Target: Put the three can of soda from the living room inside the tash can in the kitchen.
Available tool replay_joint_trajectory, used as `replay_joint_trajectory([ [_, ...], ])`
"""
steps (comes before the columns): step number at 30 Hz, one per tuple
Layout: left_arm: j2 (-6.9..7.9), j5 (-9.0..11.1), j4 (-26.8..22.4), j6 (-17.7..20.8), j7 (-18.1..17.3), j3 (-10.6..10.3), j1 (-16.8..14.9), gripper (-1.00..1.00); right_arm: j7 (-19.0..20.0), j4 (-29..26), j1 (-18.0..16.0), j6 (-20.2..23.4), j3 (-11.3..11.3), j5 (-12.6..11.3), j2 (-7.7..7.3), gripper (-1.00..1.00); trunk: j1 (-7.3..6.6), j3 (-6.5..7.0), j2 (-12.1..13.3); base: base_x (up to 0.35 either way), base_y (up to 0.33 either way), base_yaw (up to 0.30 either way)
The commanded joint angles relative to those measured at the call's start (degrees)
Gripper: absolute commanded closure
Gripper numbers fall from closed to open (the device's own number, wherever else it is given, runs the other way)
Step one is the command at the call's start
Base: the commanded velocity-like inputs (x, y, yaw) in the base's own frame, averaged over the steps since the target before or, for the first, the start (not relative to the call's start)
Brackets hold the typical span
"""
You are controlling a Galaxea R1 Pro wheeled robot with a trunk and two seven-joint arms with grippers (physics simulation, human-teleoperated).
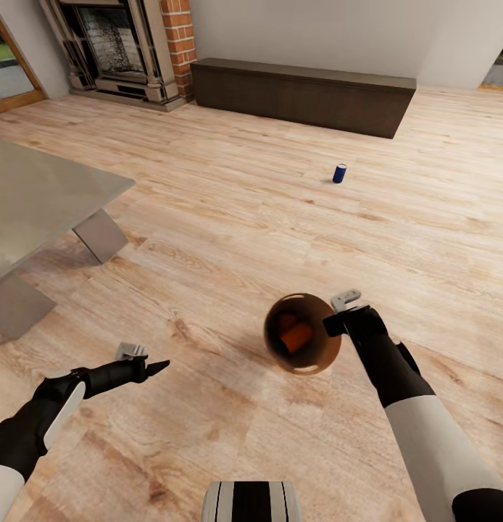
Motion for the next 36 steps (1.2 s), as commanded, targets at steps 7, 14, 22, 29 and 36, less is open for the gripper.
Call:
replay_joint_trajectory([
  [7,-2.25,1.0,1.4,-2.2,2.3,1.6,1.0,-1.00,-1.6,-0.9,2.4,-0.6,0.8,2.6,1.59,1.00,-0.01,0.01,0.0,0.000,0.000,0.000],
  [14,-7.10,0.9,0.3,-4.0,13.2,3.7,6.6,-1.00,-5.1,-12.2,14.1,-8.3,-2.8,-18.2,2.76,1.00,-0.01,0.01,0.0,0.000,0.000,0.000],
  [22,-7.32,1.0,0.0,-4.1,17.8,3.6,6.8,-1.00,-5.2,-19.6,17.4,-8.4,-4.6,-18.1,2.81,1.00,-0.09,0.67,0.0,0.000,0.000,0.000],
  [29,-7.33,0.9,0.1,-4.1,21.1,3.6,6.8,-1.00,-5.2,-20.3,17.7,-8.4,-4.7,-18.1,2.70,1.00,-0.27,2.22,0.1,0.000,0.000,0.000],
  [36,-7.33,0.9,0.0,-4.1,21.8,3.6,6.8,-1.00,-5.2,-22.0,18.2,-8.4,-4.7,-18.0,2.66,1.00,-0.45,3.77,0.2,0.000,0.000,0.000],
])
